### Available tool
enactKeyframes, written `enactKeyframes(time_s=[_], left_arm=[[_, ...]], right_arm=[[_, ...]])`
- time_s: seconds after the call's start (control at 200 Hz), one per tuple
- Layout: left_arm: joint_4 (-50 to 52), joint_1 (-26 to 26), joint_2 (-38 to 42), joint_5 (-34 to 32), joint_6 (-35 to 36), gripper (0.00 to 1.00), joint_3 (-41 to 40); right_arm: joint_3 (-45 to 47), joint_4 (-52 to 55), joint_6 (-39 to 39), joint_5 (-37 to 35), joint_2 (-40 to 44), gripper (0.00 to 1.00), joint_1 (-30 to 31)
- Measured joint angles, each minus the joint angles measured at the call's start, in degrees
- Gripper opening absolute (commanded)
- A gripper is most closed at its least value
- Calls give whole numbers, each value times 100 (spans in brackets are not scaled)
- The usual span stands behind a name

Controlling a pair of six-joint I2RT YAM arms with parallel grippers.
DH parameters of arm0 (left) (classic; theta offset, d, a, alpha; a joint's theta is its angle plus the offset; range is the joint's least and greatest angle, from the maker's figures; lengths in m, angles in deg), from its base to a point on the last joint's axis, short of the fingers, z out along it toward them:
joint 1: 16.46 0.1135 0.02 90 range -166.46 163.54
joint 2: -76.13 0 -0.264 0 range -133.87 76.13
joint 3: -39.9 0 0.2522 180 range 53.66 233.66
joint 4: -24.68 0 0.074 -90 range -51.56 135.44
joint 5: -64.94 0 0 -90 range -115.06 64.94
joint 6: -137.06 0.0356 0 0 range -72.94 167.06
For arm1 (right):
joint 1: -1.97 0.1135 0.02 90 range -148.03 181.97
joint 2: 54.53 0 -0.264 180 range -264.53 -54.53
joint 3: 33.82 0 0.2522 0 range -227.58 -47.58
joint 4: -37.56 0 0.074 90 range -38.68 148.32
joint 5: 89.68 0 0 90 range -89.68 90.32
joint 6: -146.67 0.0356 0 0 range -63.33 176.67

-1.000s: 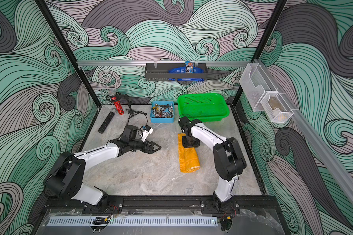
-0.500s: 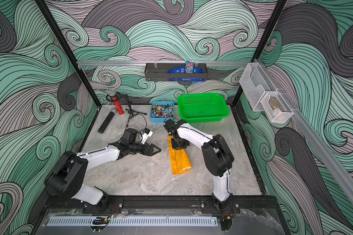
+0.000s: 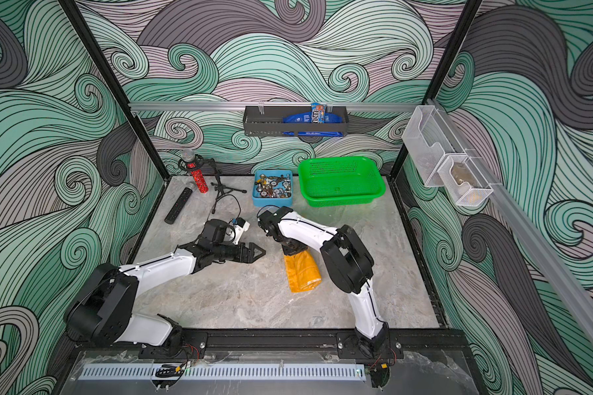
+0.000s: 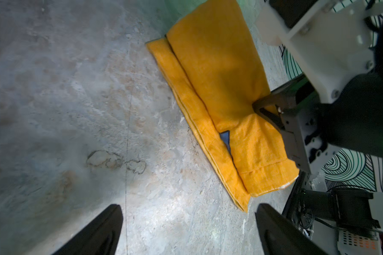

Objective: Roll up the pillowcase
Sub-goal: Roll the pillowcase at the center of the board.

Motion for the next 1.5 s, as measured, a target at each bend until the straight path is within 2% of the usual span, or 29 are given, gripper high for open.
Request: enactKeyframes(time_s=[0.23,0.36,0.475,0.605,0.705,0.8,1.226,1.501], left_arm=[[175,2,225,-245,-81,97,-116],[203,2,295,-321,-109,97,-181],[260,2,376,-374,-133,97,-315],[337,2,457,-448,-173,97,-352],[341,2,553,-474,-197,97,-380],[352,2,590,-498,-212,97,-398],[656,2,892,-597,-216,97,-540],[688,2,885,-612,-212,97,-586]], right_arm=[[382,289,-2,-765,166,9,-350],[713,339,0,-938,179,14,-321],[850,269,-31,-960,179,22,-256],[785,214,-76,-953,175,26,-138],[660,184,-116,-911,144,36,15],[636,118,-155,-852,98,38,149],[800,-905,-221,466,81,40,280],[1467,-1794,-367,1528,739,41,-160]])
